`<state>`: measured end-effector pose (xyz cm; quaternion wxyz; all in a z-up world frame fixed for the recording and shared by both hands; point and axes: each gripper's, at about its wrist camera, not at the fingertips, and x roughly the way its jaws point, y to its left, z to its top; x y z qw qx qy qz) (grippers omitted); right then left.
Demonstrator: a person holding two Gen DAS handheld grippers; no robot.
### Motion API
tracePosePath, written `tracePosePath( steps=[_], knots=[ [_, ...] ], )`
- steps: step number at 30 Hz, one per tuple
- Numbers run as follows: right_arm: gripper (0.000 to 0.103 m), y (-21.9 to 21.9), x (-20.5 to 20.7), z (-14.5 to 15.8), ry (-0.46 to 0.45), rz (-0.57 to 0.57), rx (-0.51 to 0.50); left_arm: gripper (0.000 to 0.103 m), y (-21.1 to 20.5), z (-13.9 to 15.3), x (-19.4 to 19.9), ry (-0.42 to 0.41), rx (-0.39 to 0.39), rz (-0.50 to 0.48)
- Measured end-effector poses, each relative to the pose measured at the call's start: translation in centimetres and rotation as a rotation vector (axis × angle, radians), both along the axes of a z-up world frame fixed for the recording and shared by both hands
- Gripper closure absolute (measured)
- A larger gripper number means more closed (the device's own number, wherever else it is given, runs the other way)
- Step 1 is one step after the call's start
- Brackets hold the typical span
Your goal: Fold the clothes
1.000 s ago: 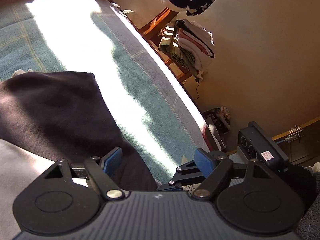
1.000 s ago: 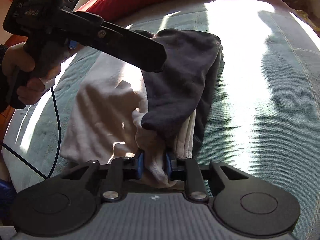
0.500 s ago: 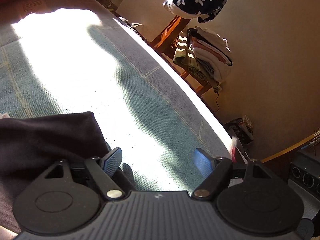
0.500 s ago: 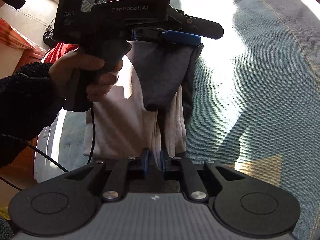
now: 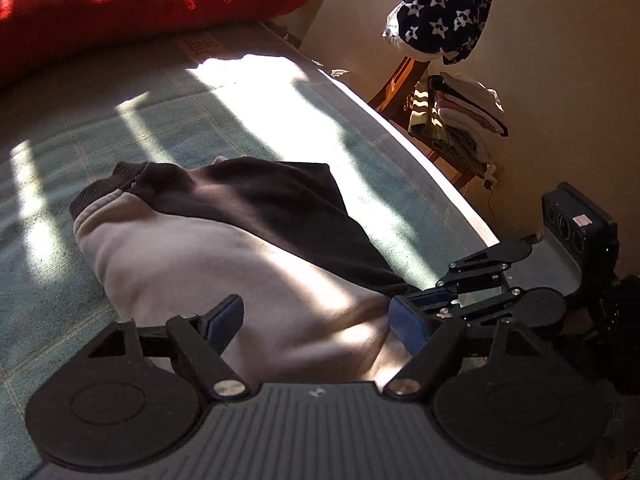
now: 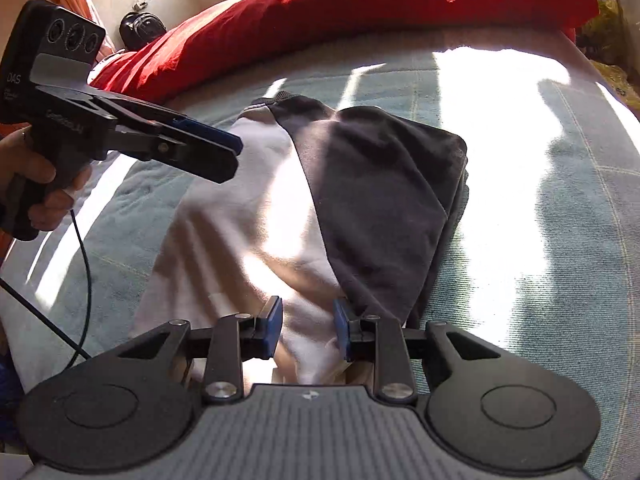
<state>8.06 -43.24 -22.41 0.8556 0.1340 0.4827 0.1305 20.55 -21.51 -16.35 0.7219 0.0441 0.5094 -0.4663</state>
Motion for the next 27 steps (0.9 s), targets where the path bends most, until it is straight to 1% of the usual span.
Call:
tracePosePath(
  steps=[1, 2, 4, 5, 6, 8, 12, 15, 16, 17, 18, 19, 22, 25, 27],
  knots=[
    [0.103, -0.8, 0.2, -0.5, 0.020, -0.035, 0.020, 0.024, 0.6, -0.3, -0.7, 0.003, 0.006, -0.008],
    [0.103, -1.5, 0.0, -0.6, 0.025, -0.057, 0.050, 0.024, 1.0, -0.3, -1.6, -0.003, 0.004, -0.024],
    [0.103, -1.2, -0.1, -0.2, 0.031, -0.054, 0.037, 0.024, 1.4, -0.5, -3.0, 0.006, -0.014, -0.061],
    [0.102, -1.0, -0.2, 0.1, 0.035, -0.052, 0.027, 0.024, 1.5, -0.6, -3.6, 0.012, -0.028, -0.080],
    [0.097, -0.8, -0.2, 0.3, 0.038, -0.049, 0.017, 0.024, 1.4, -0.8, -4.3, 0.013, -0.041, -0.105],
    [0.093, -0.4, -0.3, 0.8, 0.044, -0.043, -0.002, 0.023, 1.0, -1.6, -5.4, 0.042, -0.047, -0.178],
    [0.093, 0.2, -0.3, 1.3, 0.059, -0.043, -0.031, 0.024, 1.8, -4.6, -7.5, 0.146, 0.036, -0.245],
    [0.092, 0.3, -0.4, 2.2, 0.054, -0.046, -0.049, 0.024, 3.8, -4.3, -8.1, 0.169, 0.028, -0.232],
    [0.089, 0.4, -0.4, 2.6, 0.051, -0.046, -0.055, 0.024, 4.3, -3.7, -7.9, 0.156, 0.031, -0.224],
    [0.082, 0.5, -0.5, 3.1, 0.042, -0.043, -0.065, 0.023, 4.8, -3.1, -7.6, 0.143, 0.034, -0.217],
    [0.077, 0.6, -0.6, 3.6, 0.031, -0.039, -0.076, 0.023, 5.3, -2.5, -7.3, 0.130, 0.037, -0.210],
    [0.075, 0.8, -0.5, 4.4, 0.012, -0.033, -0.091, 0.024, 5.7, -1.8, -6.9, 0.112, 0.042, -0.203],
    [0.073, 1.3, 0.3, 5.7, -0.030, -0.010, -0.131, 0.023, 6.1, 0.1, -4.1, -0.004, 0.041, -0.152],
    [0.071, 1.9, 2.0, 5.9, -0.059, 0.019, -0.157, 0.024, 5.3, 1.4, -0.7, -0.101, -0.005, -0.087],
    [0.071, 2.1, 3.2, 5.3, -0.071, 0.041, -0.156, 0.024, 3.9, 1.9, 0.9, -0.151, -0.054, -0.084]
  ],
)
